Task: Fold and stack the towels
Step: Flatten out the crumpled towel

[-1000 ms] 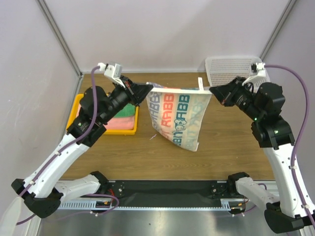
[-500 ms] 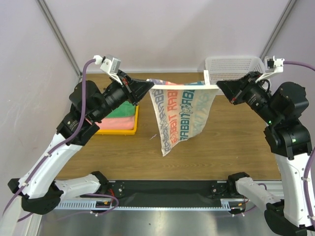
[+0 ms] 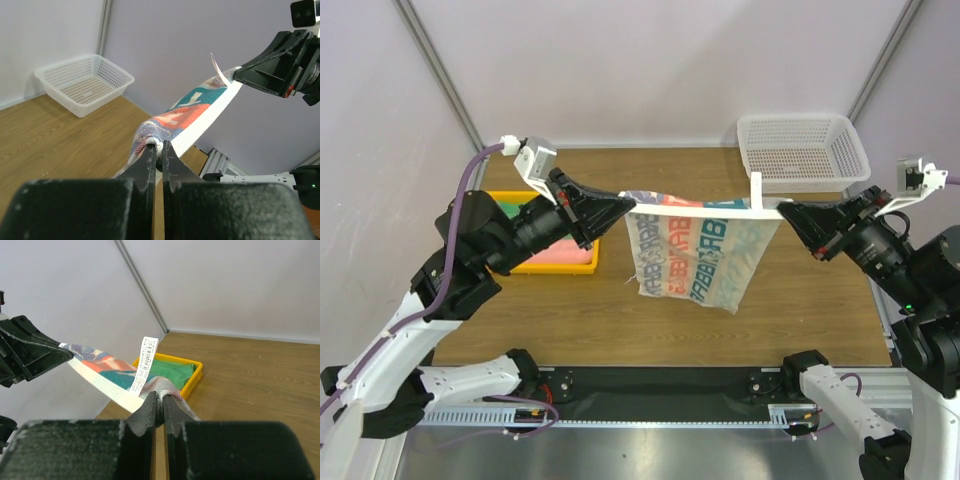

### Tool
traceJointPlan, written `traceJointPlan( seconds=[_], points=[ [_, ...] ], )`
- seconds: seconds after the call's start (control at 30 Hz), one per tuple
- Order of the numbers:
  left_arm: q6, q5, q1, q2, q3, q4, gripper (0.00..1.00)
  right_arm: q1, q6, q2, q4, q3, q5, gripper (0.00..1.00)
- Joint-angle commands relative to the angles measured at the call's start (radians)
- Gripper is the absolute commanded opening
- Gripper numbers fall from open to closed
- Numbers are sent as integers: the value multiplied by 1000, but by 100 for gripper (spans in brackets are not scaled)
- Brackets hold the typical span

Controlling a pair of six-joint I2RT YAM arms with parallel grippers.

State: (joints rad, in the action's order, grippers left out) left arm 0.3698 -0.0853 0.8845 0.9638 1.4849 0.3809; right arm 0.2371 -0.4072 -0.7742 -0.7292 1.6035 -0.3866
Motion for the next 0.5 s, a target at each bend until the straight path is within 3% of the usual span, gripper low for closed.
traceJointPlan(
  seconds=[0.0,0.2,0.47],
  points=[
    [-39,261,2,-79,58,85,1,-48,65,30,-48,64,195,0],
    [1,495,-7,15,74,130,0,-47,88,-54,-102,32,374,0],
    [116,335,-267,174,-73,-37,0,-50,41,-163,200,-273,380,0]
  ],
)
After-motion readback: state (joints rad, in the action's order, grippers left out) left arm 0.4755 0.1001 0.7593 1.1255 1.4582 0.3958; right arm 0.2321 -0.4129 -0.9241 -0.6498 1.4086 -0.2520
